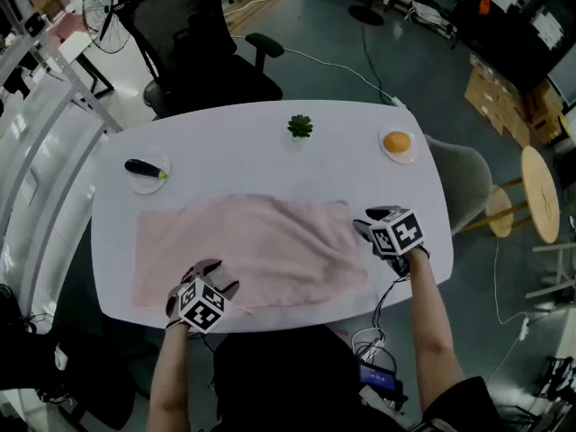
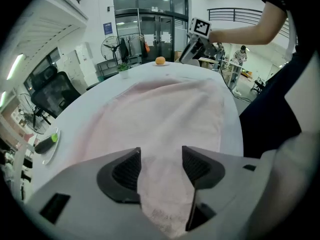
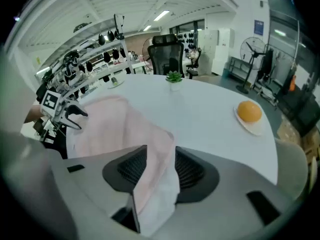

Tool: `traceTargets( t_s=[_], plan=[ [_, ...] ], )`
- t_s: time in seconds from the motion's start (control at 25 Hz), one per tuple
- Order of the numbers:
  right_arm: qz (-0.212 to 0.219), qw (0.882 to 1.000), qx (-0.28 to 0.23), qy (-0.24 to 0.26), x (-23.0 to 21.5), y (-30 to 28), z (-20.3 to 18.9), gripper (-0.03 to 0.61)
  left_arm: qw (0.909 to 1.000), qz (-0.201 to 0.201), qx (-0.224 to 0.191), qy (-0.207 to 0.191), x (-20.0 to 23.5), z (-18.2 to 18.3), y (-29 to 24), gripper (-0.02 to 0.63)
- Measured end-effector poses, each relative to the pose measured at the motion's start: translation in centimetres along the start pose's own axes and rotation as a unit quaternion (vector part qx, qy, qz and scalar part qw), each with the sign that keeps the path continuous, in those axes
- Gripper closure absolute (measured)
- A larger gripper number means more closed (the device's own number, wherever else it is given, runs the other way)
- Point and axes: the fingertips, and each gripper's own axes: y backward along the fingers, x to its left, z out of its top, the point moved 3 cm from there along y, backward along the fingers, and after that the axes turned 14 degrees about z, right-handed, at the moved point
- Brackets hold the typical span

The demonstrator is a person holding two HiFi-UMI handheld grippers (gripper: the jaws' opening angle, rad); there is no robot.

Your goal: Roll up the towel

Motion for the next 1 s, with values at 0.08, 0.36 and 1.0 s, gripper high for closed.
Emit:
traceTargets(
  t_s=[0.08,0.36,1.0],
  plan=[
    [-0.004,1.0,0.016,0.012,-1.4,-2.4,1.1,0.407,0.9999,0.007,0.005,0.007,0.0,0.1,0.3,0.328],
    [-0.001,0.998,0.053,0.023,-3.9,-7.2,1.7,0.481,0.9957,0.048,0.04,0.068,1.1,-2.7,1.7,0.328],
    [-0.086,0.996,0.014,0.005,-8.4,-5.2,2.1,0.533,0.987,0.048,0.075,0.134,0.3,-5.1,0.9,0.325]
  ],
)
